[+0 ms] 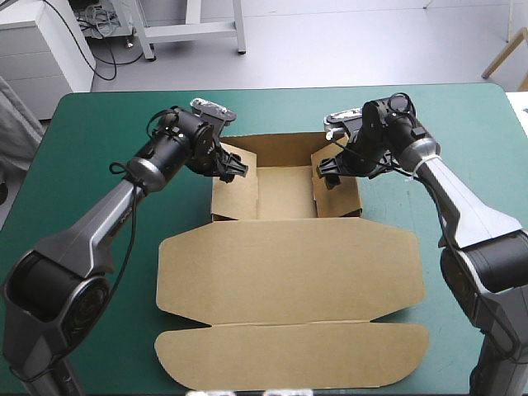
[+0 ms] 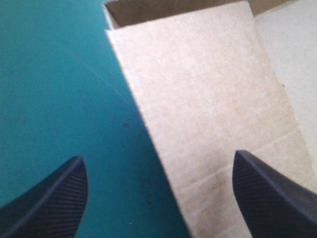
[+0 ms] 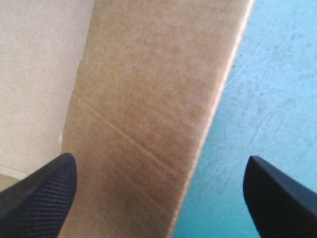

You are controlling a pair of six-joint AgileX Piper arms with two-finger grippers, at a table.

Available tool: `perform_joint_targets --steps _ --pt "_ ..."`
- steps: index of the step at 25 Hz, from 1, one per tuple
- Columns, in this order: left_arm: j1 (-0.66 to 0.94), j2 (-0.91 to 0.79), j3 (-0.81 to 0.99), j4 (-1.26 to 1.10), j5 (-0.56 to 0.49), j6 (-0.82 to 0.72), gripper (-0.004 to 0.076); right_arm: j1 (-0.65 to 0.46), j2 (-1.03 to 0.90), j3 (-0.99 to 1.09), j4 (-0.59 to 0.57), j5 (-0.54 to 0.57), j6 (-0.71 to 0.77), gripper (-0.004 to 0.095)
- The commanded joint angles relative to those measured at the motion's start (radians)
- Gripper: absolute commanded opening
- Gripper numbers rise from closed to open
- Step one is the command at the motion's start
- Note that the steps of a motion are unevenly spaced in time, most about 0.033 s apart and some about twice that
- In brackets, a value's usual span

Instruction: Fold the box

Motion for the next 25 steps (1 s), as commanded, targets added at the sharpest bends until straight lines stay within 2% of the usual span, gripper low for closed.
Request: perform_joint_targets --steps 1,5,8,11,12,18,25 --pt "-0.004 -0.130 -0.021 0.060 -0.019 0.013 0.0573 0.001 -0.110 -0.036 -0.009 -0.036 -0.013 0.0850" --pt "-0.004 -0.281 -0.021 0.105 0.007 0.072 0.0554 0.001 -0.223 -0.036 -0.017 -0.082 -0.013 0.0850" --pt "-0.004 -0.405 -0.021 0.105 0.127 0.171 0.0431 0.001 -0.322 -0.036 -0.025 -0.091 -0.013 0.0850" --pt "-0.004 -0.466 -0.012 0.109 0.185 0.210 0.0321 0.001 -0.359 -0.036 -0.041 -0.091 -0.013 0.0850" --pt "-0.004 -0.506 0.012 0.111 0.187 0.223 0.0234 0.001 -0.367 -0.036 -0.043 -0.091 -0.013 0.0850" --pt "-0.004 -0.637 0.132 0.116 0.182 0.236 -0.0001 0.001 -0.375 -0.032 -0.043 -0.089 -0.013 0.0850" --pt "-0.004 -0.775 0.331 0.113 0.175 0.227 -0.0010 0.001 -0.364 -0.032 -0.043 -0.100 -0.004 0.0850"
